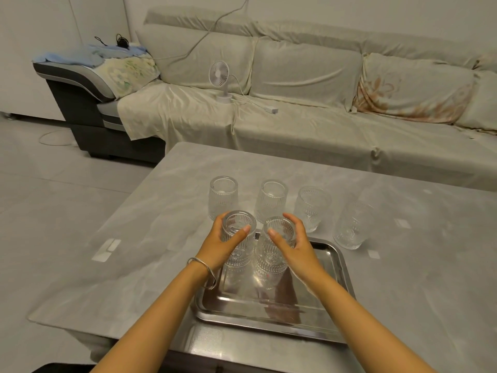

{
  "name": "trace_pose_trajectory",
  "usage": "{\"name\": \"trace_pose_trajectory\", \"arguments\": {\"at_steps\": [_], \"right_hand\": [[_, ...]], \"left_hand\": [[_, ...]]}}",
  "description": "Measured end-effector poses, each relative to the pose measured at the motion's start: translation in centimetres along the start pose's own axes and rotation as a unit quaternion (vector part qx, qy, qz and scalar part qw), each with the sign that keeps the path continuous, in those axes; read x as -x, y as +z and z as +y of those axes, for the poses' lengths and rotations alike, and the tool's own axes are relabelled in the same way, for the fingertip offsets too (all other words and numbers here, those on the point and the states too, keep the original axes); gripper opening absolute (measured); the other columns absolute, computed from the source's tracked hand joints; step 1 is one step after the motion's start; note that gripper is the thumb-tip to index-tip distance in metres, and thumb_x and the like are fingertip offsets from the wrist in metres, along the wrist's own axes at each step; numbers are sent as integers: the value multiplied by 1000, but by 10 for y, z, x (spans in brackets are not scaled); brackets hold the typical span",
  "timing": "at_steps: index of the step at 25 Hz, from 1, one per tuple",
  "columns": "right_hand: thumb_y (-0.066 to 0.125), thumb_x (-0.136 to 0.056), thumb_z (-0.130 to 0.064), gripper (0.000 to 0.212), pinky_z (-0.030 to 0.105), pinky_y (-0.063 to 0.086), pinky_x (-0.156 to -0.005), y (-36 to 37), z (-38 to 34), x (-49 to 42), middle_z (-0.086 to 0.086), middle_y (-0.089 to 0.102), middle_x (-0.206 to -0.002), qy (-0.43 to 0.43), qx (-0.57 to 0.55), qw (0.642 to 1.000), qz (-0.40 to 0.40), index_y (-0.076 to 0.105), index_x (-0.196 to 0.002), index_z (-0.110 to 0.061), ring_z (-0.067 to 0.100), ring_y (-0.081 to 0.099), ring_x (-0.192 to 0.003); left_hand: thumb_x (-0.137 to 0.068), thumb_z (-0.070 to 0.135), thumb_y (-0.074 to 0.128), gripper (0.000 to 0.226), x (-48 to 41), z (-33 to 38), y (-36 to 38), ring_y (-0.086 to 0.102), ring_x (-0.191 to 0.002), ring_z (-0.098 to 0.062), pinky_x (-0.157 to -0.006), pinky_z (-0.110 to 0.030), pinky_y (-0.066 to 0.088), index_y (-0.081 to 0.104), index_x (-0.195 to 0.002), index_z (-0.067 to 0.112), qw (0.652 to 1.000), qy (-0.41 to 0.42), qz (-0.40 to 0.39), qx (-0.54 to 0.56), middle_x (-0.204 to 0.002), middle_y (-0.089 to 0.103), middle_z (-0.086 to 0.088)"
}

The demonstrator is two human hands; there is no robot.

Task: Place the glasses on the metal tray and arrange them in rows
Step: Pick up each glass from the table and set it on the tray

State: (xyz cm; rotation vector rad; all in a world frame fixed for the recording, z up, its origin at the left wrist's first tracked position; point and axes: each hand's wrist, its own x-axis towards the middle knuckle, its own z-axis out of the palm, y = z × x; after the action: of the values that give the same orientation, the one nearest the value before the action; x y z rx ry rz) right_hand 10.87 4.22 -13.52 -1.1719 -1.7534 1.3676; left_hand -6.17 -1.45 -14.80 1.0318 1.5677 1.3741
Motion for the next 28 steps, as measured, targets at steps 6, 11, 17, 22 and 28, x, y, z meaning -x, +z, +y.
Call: {"name": "trace_pose_trajectory", "arguments": {"at_steps": [6, 11, 17, 22, 28], "right_hand": [[55, -81, -51, 45, 31, 36, -105, -18, -17, -24, -12, 45, -133, -48, 27, 998, 15, 44, -123, -38, 10, 41, -128], [63, -87, -35, 39, 22, 31, -96, -27, -37, -81, -11, 45, -131, -92, 101, 990, 15, 50, -123, -31, 3, 39, -119], [64, -86, -32, 31, 25, 33, -93, -23, -28, -117, -10, 49, -126, -49, 83, 995, -3, 56, -116, -30, 8, 42, -116], [64, -86, -35, 28, 25, 31, -95, -23, -26, -115, -12, 50, -127, -42, 72, 997, -9, 59, -113, -32, 9, 40, -118], [63, -79, -47, 39, 25, 33, -98, -33, -69, -88, -13, 54, -131, -65, -6, 997, -44, 56, -117, -38, 10, 43, -131]], "left_hand": [[-80, 34, 63, 52, -26, 21, -22, 49, -116, -17, -87, -24, 41, 43, -126, 19, 991, 71, 109, -19, -124, 50, 3], [-71, 35, 74, 72, -84, 33, -47, 45, -115, -18, -92, -30, 39, 36, -131, 18, 974, 87, 132, -160, -136, 43, -4], [-63, 32, 81, 69, -115, 8, -45, 51, -98, -13, -75, -10, 39, 46, -121, 17, 980, 56, 89, -168, -120, 57, -5], [-63, 29, 81, 63, -109, 19, -47, 53, -99, -15, -73, -11, 42, 51, -117, 16, 978, 89, 106, -153, -112, 57, 0], [-56, 45, 76, 64, -80, 101, -49, 60, -102, -11, -86, -25, 50, 56, -113, 25, 976, 173, 107, -82, -110, 63, 6]]}}
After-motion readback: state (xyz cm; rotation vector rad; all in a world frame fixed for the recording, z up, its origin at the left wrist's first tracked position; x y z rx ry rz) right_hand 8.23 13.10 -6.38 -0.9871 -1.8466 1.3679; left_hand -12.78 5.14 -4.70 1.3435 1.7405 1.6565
